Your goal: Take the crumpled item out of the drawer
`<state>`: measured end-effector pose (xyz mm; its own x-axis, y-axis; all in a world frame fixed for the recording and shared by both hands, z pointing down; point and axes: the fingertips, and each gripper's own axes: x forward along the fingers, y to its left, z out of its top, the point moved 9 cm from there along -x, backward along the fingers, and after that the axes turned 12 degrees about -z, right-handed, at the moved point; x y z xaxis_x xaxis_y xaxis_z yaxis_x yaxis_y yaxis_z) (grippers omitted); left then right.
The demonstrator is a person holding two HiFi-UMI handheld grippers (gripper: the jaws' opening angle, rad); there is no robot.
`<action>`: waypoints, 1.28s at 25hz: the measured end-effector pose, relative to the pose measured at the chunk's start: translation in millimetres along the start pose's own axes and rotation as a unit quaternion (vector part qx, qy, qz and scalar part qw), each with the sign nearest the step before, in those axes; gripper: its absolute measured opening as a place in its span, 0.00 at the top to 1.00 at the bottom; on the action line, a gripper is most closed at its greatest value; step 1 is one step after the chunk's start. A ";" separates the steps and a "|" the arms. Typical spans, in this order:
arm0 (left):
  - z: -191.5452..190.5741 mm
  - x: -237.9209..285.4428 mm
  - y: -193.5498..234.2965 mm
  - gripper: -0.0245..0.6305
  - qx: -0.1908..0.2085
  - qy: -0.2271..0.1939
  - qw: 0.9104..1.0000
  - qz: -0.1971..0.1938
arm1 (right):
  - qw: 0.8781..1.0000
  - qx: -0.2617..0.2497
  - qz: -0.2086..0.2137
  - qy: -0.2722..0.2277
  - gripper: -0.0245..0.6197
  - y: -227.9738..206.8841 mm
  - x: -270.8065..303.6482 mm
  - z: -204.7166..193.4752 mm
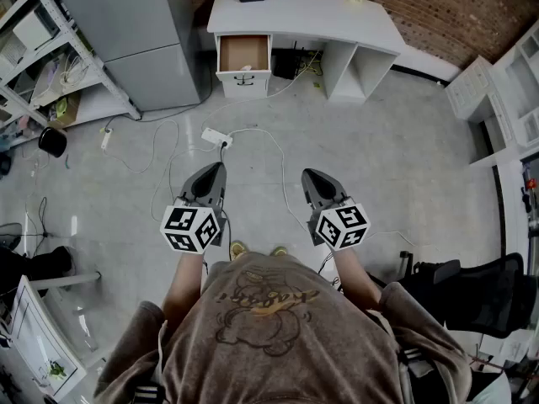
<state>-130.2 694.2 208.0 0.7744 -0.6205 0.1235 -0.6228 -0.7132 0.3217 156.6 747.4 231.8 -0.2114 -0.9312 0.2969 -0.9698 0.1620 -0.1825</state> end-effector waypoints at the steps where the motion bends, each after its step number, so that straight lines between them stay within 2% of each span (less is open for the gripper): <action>1: -0.1 0.2 0.7 0.95 0.000 -0.001 1.000 0.000 | 1.000 0.001 0.000 -0.001 0.97 1.0 0.7 -0.4; 15: 8.4 -7.5 25.9 0.95 0.016 -0.001 1.000 -0.015 | 1.000 0.013 -0.008 -0.008 0.97 37.0 21.9 -4.2; 20: 4.9 -16.4 45.0 0.95 0.028 0.006 0.999 -0.037 | 1.000 0.006 -0.017 -0.007 0.97 58.9 32.0 -15.9; 32: 10.1 -5.5 91.8 0.95 0.011 0.004 0.999 -0.050 | 0.999 0.005 -0.032 0.004 0.97 76.1 66.1 -17.5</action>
<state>-192.7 628.8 227.4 0.8334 -0.5435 0.1001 -0.5450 -0.7783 0.3119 66.7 703.9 253.9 -0.1506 -0.9365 0.3166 -0.9800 0.0993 -0.1726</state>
